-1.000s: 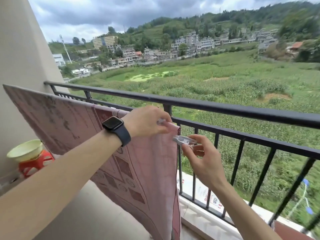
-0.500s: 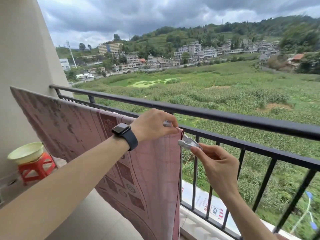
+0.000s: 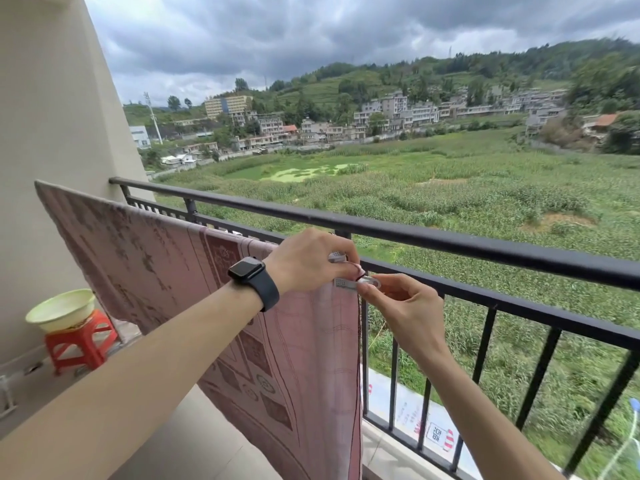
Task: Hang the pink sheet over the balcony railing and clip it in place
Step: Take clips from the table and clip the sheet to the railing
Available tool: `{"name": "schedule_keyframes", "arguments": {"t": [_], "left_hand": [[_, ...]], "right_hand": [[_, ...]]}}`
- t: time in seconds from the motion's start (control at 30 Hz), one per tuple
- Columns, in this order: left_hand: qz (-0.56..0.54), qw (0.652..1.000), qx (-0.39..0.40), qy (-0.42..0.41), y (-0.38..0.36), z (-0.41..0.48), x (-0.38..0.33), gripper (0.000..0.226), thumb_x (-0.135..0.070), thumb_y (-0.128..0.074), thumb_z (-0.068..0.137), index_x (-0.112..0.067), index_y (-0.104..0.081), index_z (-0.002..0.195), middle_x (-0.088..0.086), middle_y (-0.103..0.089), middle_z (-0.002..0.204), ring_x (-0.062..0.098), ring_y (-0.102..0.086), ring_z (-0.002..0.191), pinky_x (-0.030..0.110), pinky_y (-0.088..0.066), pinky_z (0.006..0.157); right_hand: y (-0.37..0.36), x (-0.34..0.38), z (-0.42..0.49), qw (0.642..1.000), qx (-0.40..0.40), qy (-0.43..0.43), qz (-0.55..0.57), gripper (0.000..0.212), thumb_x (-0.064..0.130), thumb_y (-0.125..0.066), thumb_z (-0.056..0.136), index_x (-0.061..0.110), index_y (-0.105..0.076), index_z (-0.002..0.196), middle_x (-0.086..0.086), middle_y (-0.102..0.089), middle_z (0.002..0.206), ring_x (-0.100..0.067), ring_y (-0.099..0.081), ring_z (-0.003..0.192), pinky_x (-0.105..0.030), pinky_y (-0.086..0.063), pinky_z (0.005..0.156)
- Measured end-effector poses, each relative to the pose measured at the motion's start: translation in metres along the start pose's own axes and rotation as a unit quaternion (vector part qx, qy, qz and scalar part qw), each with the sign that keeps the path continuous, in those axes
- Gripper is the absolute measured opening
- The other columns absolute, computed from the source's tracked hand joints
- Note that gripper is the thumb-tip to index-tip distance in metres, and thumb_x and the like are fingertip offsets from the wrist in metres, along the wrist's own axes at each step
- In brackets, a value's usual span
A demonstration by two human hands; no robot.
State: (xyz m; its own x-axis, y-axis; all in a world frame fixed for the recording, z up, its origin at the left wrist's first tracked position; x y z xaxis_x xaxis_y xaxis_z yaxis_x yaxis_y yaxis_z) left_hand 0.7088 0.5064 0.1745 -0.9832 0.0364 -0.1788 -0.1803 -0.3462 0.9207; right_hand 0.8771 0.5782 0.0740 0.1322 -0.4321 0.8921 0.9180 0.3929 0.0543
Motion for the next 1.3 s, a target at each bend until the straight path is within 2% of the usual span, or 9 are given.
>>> {"name": "schedule_keyframes", "arguments": {"t": [0.3,0.43,0.63,0.77,0.9,1.0,1.13,1.23,1.3], "left_hand": [[-0.115,0.983,-0.141,0.035,-0.004,-0.035,-0.009,0.017,-0.039,-0.060,0.093,-0.027,-0.064,0.105,-0.013,-0.066,0.092,-0.001,-0.059,0.083,0.022,-0.048,0.076],[-0.325,0.918,-0.150,0.171,-0.049,-0.082,-0.005,0.025,-0.029,-0.043,0.092,-0.025,-0.067,0.092,-0.001,-0.068,0.082,0.014,-0.057,0.051,0.035,-0.047,0.054],[-0.499,0.772,-0.092,0.383,-0.149,-0.130,0.005,0.018,-0.022,-0.055,0.099,-0.021,-0.072,0.106,-0.001,-0.069,0.111,0.017,-0.062,0.107,0.031,-0.048,0.093],[-0.574,0.698,-0.036,0.427,-0.202,-0.165,-0.011,0.020,-0.025,-0.063,0.095,-0.021,-0.072,0.112,-0.002,-0.071,0.109,0.013,-0.063,0.100,0.027,-0.048,0.086],[-0.568,0.699,-0.009,0.435,-0.227,-0.182,-0.023,0.019,-0.019,-0.067,0.092,-0.019,-0.071,0.110,-0.003,-0.075,0.103,0.007,-0.068,0.094,0.017,-0.052,0.073],[-0.574,0.684,0.006,0.450,-0.242,-0.188,-0.020,0.022,-0.016,-0.070,0.089,-0.017,-0.069,0.110,0.001,-0.075,0.103,0.016,-0.068,0.102,0.029,-0.055,0.089],[-0.537,0.720,0.037,0.438,-0.260,-0.195,-0.018,0.018,-0.016,-0.069,0.090,-0.019,-0.070,0.108,0.002,-0.075,0.102,0.024,-0.068,0.103,0.027,-0.055,0.087],[-0.230,0.921,0.138,0.283,-0.272,-0.195,-0.014,0.021,-0.026,-0.063,0.092,-0.030,-0.063,0.113,-0.015,-0.065,0.111,0.010,-0.060,0.103,0.020,-0.049,0.080],[0.066,0.978,0.193,0.051,-0.279,-0.189,-0.013,0.033,-0.023,-0.067,0.081,-0.030,-0.062,0.113,-0.012,-0.062,0.111,0.014,-0.055,0.102,0.030,-0.048,0.080]], "right_hand": [[0.005,-0.017,-0.001,1.000,0.020,-0.009,-0.017,0.038,0.052,-0.080,0.076,0.034,-0.070,0.107,0.013,-0.073,0.099,-0.012,-0.070,0.084,-0.040,-0.060,0.076],[0.016,-0.036,-0.011,0.999,0.006,-0.038,0.005,0.038,0.052,-0.076,0.079,0.032,-0.066,0.109,0.010,-0.070,0.104,-0.014,-0.070,0.090,-0.040,-0.061,0.079],[0.007,-0.090,-0.083,0.983,0.050,-0.174,0.030,0.030,0.049,-0.073,0.081,0.026,-0.070,0.101,0.007,-0.073,0.096,-0.015,-0.071,0.088,-0.041,-0.060,0.082],[-0.015,-0.128,-0.154,0.931,0.165,-0.319,0.062,0.058,0.066,-0.072,0.072,0.029,-0.065,0.116,0.006,-0.072,0.107,-0.014,-0.072,0.091,-0.042,-0.059,0.086],[-0.020,-0.143,-0.199,0.912,0.144,-0.373,0.090,0.044,0.054,-0.073,0.078,0.016,-0.074,0.099,-0.002,-0.071,0.080,-0.018,-0.066,0.073,-0.036,-0.057,0.073],[-0.018,-0.145,-0.211,0.911,0.140,-0.377,0.086,0.028,0.037,-0.072,0.087,0.012,-0.072,0.101,-0.010,-0.071,0.080,-0.014,-0.065,0.073,-0.030,-0.056,0.071],[-0.013,-0.168,-0.222,0.916,0.127,-0.380,0.028,0.012,0.025,-0.073,0.089,0.019,-0.071,0.099,-0.005,-0.075,0.089,-0.013,-0.069,0.079,-0.036,-0.057,0.078],[-0.003,-0.190,-0.235,0.910,0.109,-0.400,-0.010,0.008,0.025,-0.074,0.087,0.023,-0.070,0.094,-0.001,-0.073,0.087,-0.012,-0.066,0.072,-0.032,-0.055,0.072],[0.003,-0.203,-0.243,0.899,0.095,-0.425,-0.044,0.009,0.026,-0.075,0.085,0.020,-0.068,0.088,0.000,-0.071,0.079,-0.010,-0.066,0.065,-0.034,-0.053,0.070]]}}
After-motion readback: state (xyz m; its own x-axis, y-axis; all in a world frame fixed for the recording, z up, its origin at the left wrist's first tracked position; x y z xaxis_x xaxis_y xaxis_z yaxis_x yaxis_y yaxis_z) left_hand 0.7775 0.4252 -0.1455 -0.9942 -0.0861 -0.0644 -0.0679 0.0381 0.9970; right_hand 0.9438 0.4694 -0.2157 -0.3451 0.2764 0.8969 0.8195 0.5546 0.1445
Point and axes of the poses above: each hand's wrist, its own z-axis towards the middle knuckle, its own y-axis out of the back of the hand, x = y × z, the point moved 1 cm from there along z, towards the middle knuckle
